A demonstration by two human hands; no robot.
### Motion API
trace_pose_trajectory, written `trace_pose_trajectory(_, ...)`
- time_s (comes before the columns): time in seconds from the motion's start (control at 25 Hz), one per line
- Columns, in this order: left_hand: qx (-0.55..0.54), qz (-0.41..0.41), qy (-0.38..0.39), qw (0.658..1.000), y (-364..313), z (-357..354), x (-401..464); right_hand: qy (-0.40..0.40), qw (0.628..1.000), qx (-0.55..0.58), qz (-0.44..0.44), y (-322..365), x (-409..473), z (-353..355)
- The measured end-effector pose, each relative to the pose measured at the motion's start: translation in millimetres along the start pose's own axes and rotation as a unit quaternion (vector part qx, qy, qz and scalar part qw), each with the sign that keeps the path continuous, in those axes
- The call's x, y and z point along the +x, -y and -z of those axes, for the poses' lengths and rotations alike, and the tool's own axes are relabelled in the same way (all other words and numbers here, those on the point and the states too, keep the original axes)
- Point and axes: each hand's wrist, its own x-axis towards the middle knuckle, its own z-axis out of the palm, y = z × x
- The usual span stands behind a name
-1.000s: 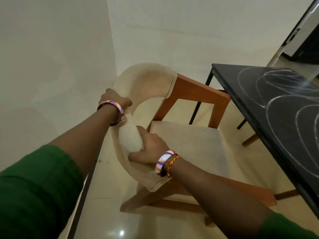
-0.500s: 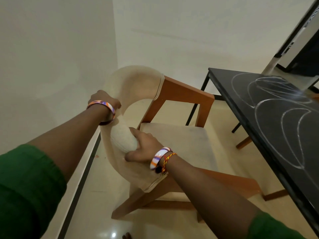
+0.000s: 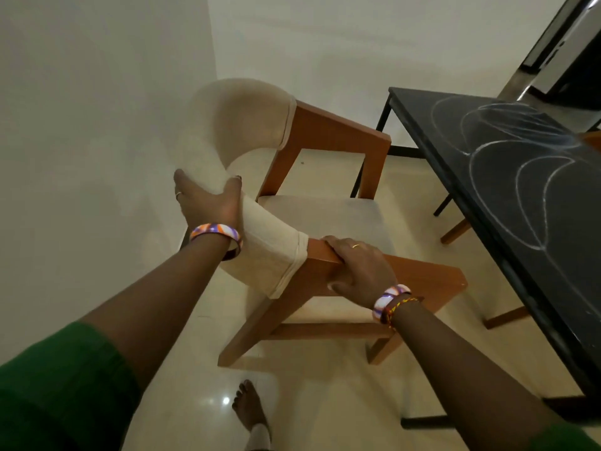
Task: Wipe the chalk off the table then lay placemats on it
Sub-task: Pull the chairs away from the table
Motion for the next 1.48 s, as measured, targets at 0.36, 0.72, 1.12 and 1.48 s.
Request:
trace_pose_trajectory(0.36,0.106,-0.020,-0.063,0.992,10,-16,-19,0.038,0.993,0.045,-0.105,-32,0,3)
trace_pose_trajectory(0.72,0.580,-0.536,0.248,0.561,11,-6,-82,0.084,0.990,0.063,-0.097,-25,-24,12)
trace_pose_trajectory(1.12,0.606,-0.558,0.299,0.481,8,-58,-79,0.020,0.999,0.008,-0.044,-39,-8,7)
trace_pose_trajectory(1.48,0.605,-0.536,0.344,0.477,8,-73,-92,-0.167,0.984,-0.050,0.041,-70,-17,-27)
